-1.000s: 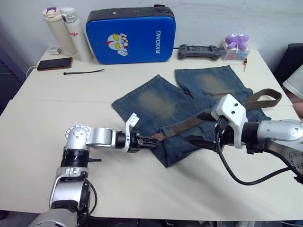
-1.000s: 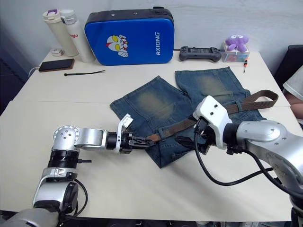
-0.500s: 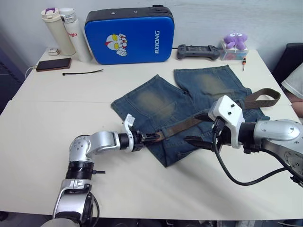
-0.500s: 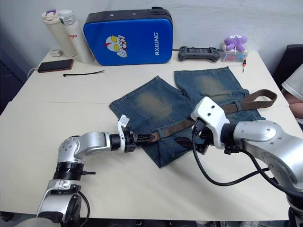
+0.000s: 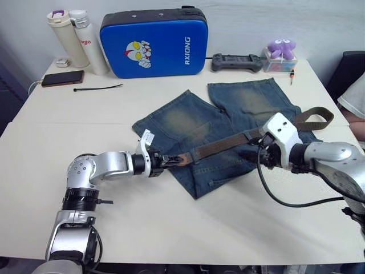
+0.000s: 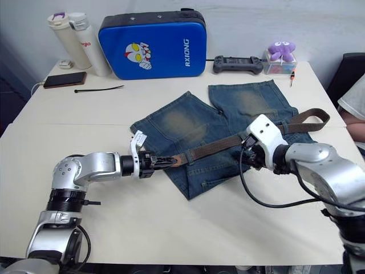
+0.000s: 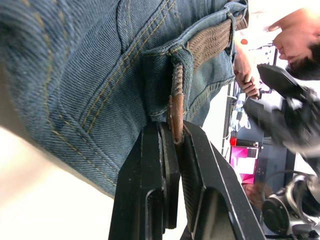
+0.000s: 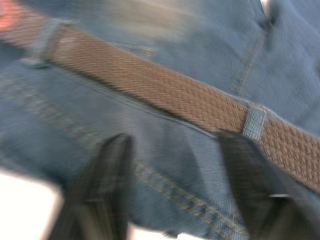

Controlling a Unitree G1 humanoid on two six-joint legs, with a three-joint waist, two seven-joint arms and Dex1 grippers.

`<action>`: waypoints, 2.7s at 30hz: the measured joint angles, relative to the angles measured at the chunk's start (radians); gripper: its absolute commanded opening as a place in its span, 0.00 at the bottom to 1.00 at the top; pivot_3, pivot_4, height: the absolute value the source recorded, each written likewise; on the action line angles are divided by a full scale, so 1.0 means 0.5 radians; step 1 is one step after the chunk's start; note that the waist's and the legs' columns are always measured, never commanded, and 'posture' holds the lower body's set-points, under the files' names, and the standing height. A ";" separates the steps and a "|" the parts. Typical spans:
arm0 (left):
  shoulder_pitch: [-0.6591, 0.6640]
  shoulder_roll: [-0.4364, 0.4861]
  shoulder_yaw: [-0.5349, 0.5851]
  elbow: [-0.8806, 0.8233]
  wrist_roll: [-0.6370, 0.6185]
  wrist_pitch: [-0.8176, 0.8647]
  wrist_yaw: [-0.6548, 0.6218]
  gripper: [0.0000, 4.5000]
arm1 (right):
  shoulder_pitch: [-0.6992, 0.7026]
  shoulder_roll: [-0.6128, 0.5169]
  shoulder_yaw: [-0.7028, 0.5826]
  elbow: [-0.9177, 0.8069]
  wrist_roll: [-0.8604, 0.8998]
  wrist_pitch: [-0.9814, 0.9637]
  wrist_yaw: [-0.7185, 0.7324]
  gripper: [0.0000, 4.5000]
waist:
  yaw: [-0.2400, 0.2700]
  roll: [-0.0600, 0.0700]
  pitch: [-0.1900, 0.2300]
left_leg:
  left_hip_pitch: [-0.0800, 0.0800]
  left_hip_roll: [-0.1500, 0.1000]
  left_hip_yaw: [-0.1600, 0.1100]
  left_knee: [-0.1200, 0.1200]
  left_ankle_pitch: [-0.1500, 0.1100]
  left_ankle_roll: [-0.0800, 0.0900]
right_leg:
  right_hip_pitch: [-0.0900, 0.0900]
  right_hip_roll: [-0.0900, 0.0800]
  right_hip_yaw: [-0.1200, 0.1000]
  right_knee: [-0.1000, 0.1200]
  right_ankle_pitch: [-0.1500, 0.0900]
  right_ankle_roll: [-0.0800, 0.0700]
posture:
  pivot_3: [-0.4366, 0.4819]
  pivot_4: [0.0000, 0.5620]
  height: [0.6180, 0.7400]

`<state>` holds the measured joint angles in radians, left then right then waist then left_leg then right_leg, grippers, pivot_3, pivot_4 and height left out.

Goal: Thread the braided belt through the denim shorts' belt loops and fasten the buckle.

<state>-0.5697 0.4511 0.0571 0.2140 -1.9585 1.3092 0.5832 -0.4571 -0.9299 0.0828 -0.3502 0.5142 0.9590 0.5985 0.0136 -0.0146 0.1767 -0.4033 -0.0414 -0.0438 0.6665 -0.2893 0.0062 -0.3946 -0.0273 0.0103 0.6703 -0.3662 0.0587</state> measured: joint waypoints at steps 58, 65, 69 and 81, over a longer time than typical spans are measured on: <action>1.132 1.485 1.161 -0.055 1.302 -0.410 -1.526 0.99 | -0.394 0.266 0.179 0.262 -0.196 0.062 0.818 0.00 | -0.071 0.006 0.005 | 0.012 0.003 0.000 -0.044 -0.006 -0.006 | -0.001 -0.005 -0.003 -0.024 -0.005 -0.018 | 0.48 0.27 0.99; 0.151 1.366 0.279 -0.888 1.592 -0.573 -2.224 1.00 | -0.387 0.018 -0.112 -0.008 0.113 0.365 0.903 0.15 | -0.030 0.007 0.005 | -0.005 0.001 -0.002 -0.038 -0.006 -0.004 | -0.008 -0.005 -0.003 -0.029 -0.002 -0.013 | 0.48 0.27 0.99; -0.191 1.040 -0.274 -1.031 2.032 -0.819 -2.523 1.00 | -0.203 -0.180 -0.244 -0.154 0.210 0.465 0.902 0.51 | -0.035 0.011 0.007 | -0.006 0.005 0.001 -0.038 -0.004 -0.004 | -0.008 0.002 -0.003 -0.024 -0.002 -0.013 | 0.48 0.27 0.99; -0.618 0.078 -1.295 -0.481 3.044 -1.089 -2.867 1.00 | 0.328 -0.454 -0.980 -0.608 0.393 0.848 0.699 1.00 | 0.018 0.010 0.009 | -0.005 0.004 0.003 -0.017 -0.007 0.012 | 0.001 0.003 -0.001 -0.018 0.001 -0.006 | 0.48 0.27 0.99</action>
<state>-0.8789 0.4900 -0.5905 -0.0265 -0.4367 0.7647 -0.8502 -0.2932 -1.1569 -0.4070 -0.6543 0.7104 1.3829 0.9479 0.0227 -0.0097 0.1812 -0.4059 -0.0393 -0.0422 0.6583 -0.2928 0.0120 -0.3942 -0.0257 0.0098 0.6614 -0.3655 0.0557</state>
